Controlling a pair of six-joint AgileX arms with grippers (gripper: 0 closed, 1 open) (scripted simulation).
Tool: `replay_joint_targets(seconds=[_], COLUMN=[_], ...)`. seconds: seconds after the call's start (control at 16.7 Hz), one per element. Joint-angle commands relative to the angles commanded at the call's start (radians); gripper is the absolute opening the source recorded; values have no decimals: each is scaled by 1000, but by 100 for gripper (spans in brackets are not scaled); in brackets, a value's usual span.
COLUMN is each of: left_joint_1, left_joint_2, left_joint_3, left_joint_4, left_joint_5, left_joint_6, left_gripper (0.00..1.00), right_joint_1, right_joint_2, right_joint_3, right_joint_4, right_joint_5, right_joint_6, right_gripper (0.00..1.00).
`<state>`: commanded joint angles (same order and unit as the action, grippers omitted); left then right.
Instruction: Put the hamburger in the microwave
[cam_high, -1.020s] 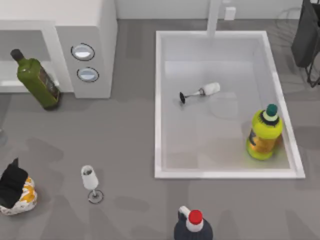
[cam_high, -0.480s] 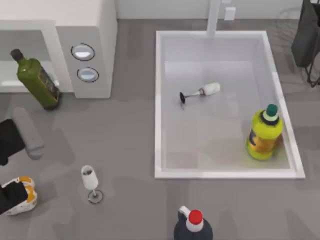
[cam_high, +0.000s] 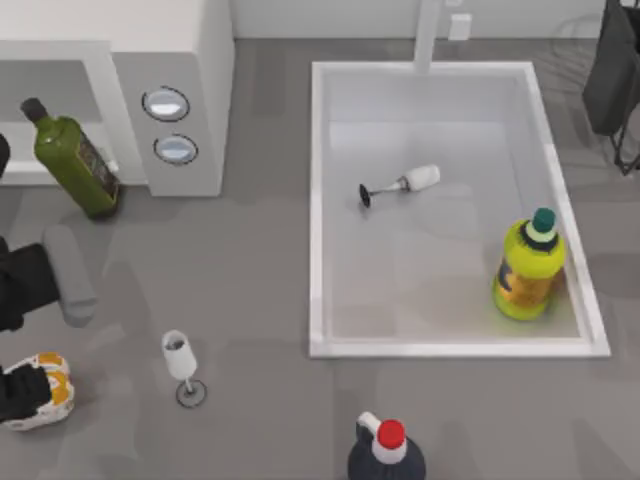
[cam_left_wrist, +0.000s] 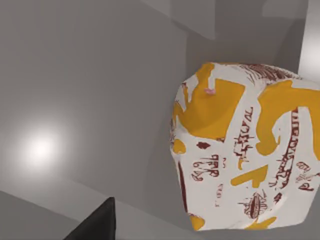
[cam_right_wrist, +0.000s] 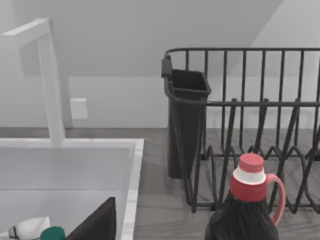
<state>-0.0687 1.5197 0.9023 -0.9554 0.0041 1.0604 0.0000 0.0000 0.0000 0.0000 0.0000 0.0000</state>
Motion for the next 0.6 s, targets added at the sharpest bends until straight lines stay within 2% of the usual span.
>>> replay_joint_targets(seconds=[0.24, 0.6], left_joint_1=[2, 1], left_joint_2=[19, 150], left_joint_3=[-26, -148], left_joint_4=[41, 308], left_joint_5=[0, 0], left_joint_6=[1, 3], left_gripper=[100, 100], right_joint_1=[0, 0], right_joint_2=[0, 0], right_joint_3=[0, 0], right_joint_4=[0, 0], right_joint_5=[0, 0], right_joint_6=[0, 0], right_gripper=[100, 100])
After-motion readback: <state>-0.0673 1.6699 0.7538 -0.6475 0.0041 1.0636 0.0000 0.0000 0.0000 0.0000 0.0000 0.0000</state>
